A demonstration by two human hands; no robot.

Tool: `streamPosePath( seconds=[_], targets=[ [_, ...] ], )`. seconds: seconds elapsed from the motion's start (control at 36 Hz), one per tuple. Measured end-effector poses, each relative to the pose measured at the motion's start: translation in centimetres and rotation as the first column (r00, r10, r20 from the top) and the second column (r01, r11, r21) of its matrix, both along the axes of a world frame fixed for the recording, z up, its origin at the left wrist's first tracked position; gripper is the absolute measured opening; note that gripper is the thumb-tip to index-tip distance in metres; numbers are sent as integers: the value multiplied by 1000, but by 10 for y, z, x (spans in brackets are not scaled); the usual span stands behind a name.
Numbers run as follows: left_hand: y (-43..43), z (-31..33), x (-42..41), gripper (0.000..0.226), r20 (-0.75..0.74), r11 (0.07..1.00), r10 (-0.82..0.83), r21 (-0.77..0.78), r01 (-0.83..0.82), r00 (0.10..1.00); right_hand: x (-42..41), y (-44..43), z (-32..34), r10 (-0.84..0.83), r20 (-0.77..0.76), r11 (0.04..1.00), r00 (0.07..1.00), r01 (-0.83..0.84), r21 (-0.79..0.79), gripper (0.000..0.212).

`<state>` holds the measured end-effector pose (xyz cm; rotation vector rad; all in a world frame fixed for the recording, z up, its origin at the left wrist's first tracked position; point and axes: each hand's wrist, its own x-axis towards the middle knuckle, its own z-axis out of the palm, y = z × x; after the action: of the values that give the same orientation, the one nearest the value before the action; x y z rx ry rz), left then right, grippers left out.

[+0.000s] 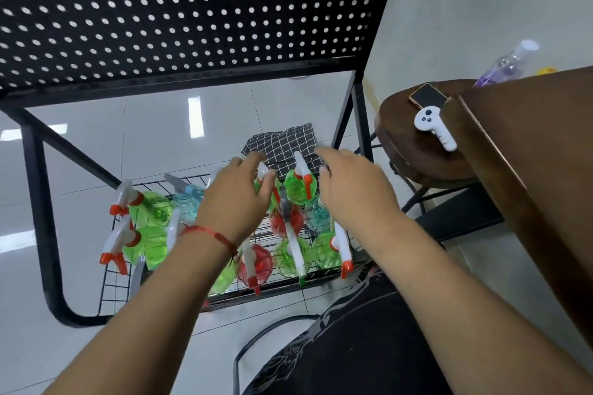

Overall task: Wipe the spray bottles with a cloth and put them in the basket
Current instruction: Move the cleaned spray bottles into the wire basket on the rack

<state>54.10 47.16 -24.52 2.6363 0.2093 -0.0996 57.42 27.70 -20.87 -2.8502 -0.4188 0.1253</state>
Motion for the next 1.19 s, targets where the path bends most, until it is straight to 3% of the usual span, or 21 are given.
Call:
streamPosePath(
  seconds=[0.06, 0.17, 0.31, 0.58, 0.75, 0.83, 0.97, 1.08, 1.19],
  targets=[
    [1, -4, 15, 47, -86, 998, -31, 49, 36, 996, 18, 6, -3, 100, -106, 995, 989, -97, 36, 61],
    [0, -12, 33, 53, -186, 990, -83, 100, 103, 979, 40, 13, -21, 249, -229, 955, 941, -278, -105, 65],
    [6, -17, 36, 48, -208, 985, -112, 108, 137, 972, 48, 11, -48, 275, -171, 951, 946, -294, -96, 38],
    [19, -25, 29, 50, -249, 963, -194, 134, 232, 949, 51, 6, -52, 264, -198, 961, 944, -274, -27, 50],
    [16, -27, 27, 51, -247, 965, -185, 136, 223, 951, 51, 8, -48, 221, -223, 970, 950, -237, -48, 39],
    [15, -24, 25, 54, -258, 968, -176, 131, 214, 950, 49, 6, -46, 221, -230, 970, 948, -238, -52, 46],
    [19, -7, 9, 62, -135, 983, -167, 50, 175, 977, 38, 8, -30, 279, -179, 960, 943, -277, 40, 66],
    [39, 18, -27, 48, -15, 996, -74, -49, 73, 997, 10, 14, -10, 288, -59, 934, 956, -267, 238, 51],
    [64, 29, -74, 37, 41, 997, -31, -66, 34, 999, -28, 18, -6, 262, -109, 922, 959, -215, 323, 40]
  ],
)
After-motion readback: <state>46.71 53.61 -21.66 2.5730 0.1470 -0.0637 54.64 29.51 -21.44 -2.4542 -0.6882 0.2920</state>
